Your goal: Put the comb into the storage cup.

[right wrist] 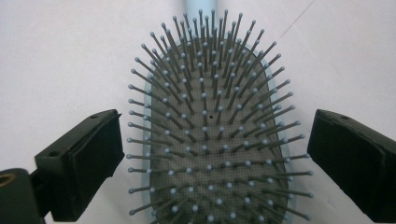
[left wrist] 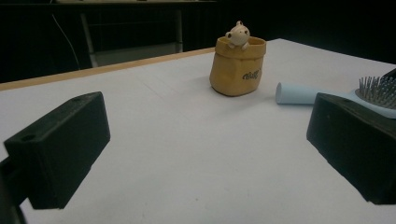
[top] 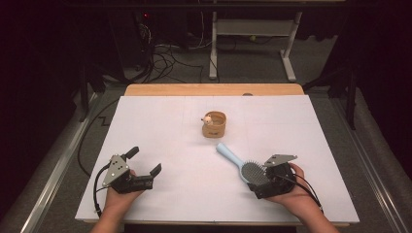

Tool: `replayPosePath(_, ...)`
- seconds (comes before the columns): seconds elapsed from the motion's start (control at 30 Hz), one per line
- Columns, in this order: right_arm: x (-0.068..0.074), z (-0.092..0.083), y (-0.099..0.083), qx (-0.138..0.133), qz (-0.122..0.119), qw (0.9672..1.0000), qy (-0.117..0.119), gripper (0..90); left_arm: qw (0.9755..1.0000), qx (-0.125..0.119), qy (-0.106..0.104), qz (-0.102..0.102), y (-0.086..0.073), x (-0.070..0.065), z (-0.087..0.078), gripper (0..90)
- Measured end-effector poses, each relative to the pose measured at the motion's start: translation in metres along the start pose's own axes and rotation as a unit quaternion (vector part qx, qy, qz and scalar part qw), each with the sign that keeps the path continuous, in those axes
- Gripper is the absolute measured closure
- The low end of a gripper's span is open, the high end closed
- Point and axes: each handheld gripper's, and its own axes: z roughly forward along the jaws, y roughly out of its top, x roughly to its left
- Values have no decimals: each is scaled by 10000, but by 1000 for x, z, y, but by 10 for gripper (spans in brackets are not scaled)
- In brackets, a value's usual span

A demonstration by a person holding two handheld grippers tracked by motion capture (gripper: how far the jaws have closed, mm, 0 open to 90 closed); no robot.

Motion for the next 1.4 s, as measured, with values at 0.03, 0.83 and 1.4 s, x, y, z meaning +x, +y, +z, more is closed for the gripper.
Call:
replayPosePath(0.03, 0, 0, 0, 0, 0, 10000, 0, 49, 10000, -1, 3, -7, 0, 0, 0, 2)
replayPosePath(0.83, 3, 11, 7, 568, -342, 9978, -74, 193, 10000, -7, 19, -25, 0, 1, 0, 0)
replayPosePath(1.4, 1, 13, 10, 675, -385, 9970, -12, 199, 10000, -23, 12, -31, 1, 0, -1, 0)
